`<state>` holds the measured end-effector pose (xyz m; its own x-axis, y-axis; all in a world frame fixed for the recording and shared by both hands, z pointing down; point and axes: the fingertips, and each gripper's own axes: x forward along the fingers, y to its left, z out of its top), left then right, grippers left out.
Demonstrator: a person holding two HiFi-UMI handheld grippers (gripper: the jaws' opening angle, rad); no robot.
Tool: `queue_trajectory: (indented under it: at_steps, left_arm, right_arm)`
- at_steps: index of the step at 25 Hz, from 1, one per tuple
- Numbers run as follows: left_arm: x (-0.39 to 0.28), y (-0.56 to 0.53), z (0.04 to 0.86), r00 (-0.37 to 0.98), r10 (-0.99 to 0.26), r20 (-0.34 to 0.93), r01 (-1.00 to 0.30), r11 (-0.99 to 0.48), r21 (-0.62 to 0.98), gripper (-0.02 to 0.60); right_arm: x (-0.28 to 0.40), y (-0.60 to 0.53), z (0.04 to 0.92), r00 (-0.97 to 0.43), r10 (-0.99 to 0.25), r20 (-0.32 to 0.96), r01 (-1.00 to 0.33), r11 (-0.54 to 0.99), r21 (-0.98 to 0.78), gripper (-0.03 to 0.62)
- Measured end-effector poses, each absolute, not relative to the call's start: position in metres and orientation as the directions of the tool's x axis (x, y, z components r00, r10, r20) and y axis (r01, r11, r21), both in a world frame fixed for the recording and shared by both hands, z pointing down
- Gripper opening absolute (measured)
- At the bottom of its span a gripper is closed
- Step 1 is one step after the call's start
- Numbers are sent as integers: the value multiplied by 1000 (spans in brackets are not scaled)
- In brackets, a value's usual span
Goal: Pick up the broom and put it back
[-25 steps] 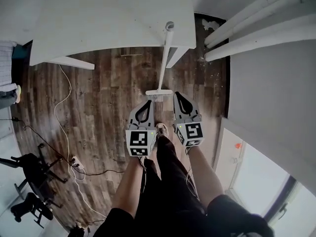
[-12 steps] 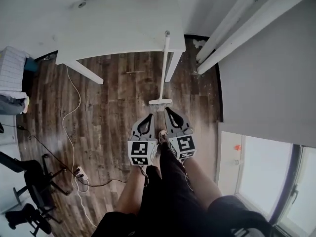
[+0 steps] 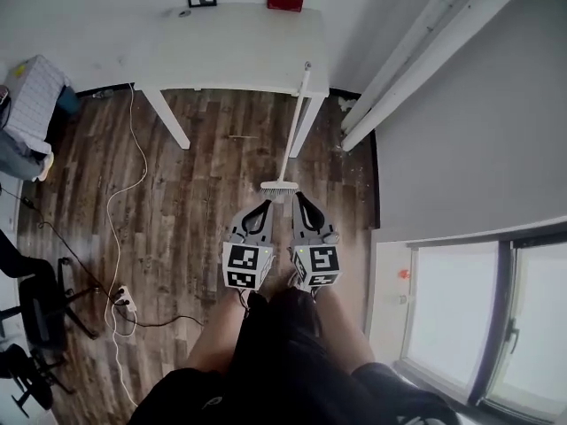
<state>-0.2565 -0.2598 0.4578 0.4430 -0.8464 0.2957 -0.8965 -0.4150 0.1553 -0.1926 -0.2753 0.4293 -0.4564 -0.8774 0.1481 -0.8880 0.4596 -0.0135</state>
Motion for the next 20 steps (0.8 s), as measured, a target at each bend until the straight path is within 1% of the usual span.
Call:
queue_trajectory:
  at_steps: [5, 9, 13, 16, 20]
  left_arm:
    - [-228, -234, 414, 462, -859, 220, -886, -441, 141, 0]
    - [-199, -199, 396, 460, -866, 197, -888, -444, 125, 0]
    - [-164, -167, 386, 443, -879, 176, -896, -430, 108, 0]
    - [-134, -143, 387, 428, -887, 173, -903, -412, 122, 0]
    - [-102, -120, 375, 447, -880, 159, -894, -434, 110, 0]
  right_arm:
    - [-169, -243, 375, -475, -875, 91, -874, 482, 66, 21]
    - [-143, -201, 357, -512, -853, 102, -846, 521, 116, 21]
    - [-107, -159, 335, -549, -833, 61, -821, 552, 144, 21]
    - [-78, -135, 335, -555, -831, 41, -820, 554, 140, 21]
    - [-53, -111, 330, -540, -841, 28, -836, 540, 94, 21]
